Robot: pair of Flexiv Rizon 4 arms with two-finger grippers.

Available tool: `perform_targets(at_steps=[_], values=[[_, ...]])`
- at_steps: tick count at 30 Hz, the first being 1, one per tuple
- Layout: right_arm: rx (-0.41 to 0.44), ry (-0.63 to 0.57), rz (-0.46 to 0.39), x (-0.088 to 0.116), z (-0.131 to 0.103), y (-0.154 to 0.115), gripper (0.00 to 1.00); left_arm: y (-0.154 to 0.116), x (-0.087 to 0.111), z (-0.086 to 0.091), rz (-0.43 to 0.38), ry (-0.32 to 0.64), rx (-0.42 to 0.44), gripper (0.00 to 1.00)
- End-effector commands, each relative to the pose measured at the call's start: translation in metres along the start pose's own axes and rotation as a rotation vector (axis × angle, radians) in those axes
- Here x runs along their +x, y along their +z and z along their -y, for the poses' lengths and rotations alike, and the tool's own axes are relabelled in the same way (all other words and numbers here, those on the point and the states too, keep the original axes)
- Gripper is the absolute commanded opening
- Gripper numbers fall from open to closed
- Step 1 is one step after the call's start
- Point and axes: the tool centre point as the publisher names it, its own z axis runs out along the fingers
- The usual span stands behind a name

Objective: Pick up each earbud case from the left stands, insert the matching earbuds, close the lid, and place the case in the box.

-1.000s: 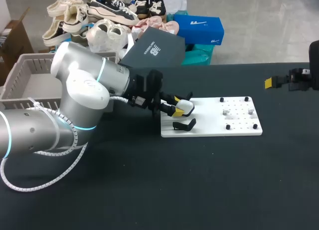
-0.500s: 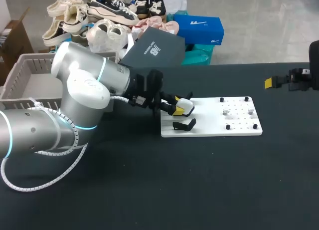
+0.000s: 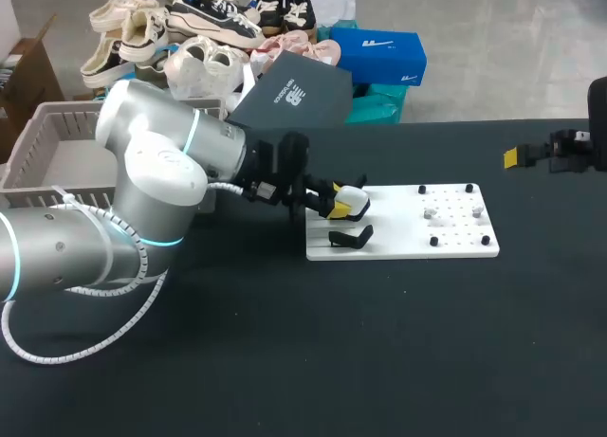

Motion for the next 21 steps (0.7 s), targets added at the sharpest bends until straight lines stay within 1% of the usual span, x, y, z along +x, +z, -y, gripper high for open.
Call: perform_targets(at_steps=[1, 8, 16, 21], values=[[-0.002, -0.001, -0.001, 0.0, 0.001, 0.0, 1.0, -0.009, -0.001, 0.006, 0.019, 0.002, -0.008, 0.0], [-0.002, -0.001, -0.001, 0.0, 0.001, 0.0, 1.0, -0.027, -0.02, 0.018, 0.08, 0.007, -0.004, 0.0], [-0.002, -0.001, -0.001, 0.0, 0.001, 0.0, 1.0, -0.041, -0.049, 0.046, 0.159, 0.033, 0.006, 0.0], [-0.002, -0.001, -0.001, 0.0, 0.001, 0.0, 1.0, -0.048, -0.066, 0.062, 0.21, 0.024, 0.01, 0.0]])
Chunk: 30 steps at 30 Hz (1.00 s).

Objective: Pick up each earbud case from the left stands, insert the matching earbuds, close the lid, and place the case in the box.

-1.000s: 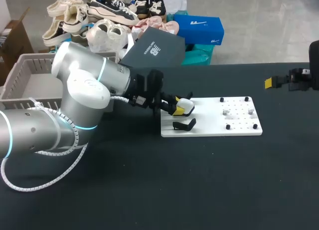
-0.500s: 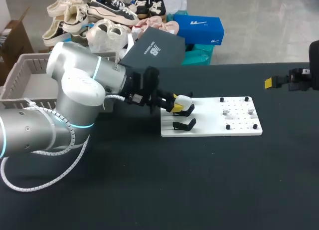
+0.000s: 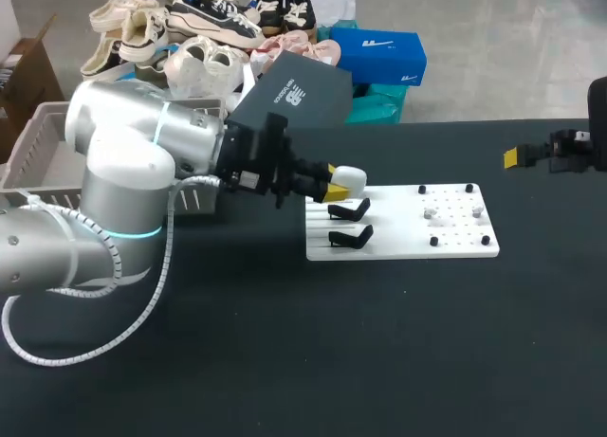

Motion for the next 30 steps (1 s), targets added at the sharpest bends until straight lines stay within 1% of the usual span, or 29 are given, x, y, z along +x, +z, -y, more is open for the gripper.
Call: perform_targets(at_steps=[1, 4, 6, 9, 16, 23, 30], values=[[-0.002, -0.001, -0.001, 0.0, 0.001, 0.0, 1.0, -0.007, -0.01, 0.024, 0.033, 0.006, -0.05, 0.0], [-0.002, -0.001, -0.001, 0.0, 0.001, 0.0, 1.0, -0.007, -0.019, 0.035, 0.058, 0.046, -0.06, 0.0], [-0.002, -0.001, -0.001, 0.0, 0.001, 0.0, 1.0, -0.006, -0.024, 0.042, 0.066, 0.043, -0.048, 0.0], [-0.002, -0.001, -0.001, 0.0, 0.001, 0.0, 1.0, -0.003, -0.031, 0.051, 0.082, 0.068, -0.052, 0.0], [-0.002, -0.001, -0.001, 0.0, 0.001, 0.0, 1.0, 0.002, -0.039, 0.067, 0.108, 0.089, -0.045, 0.0], [-0.002, -0.001, -0.001, 0.0, 0.001, 0.0, 1.0, 0.008, -0.045, 0.073, 0.126, 0.086, -0.069, 0.0], [-0.002, -0.001, -0.001, 0.0, 0.001, 0.0, 1.0, 0.008, -0.045, 0.073, 0.126, 0.086, -0.069, 0.0]])
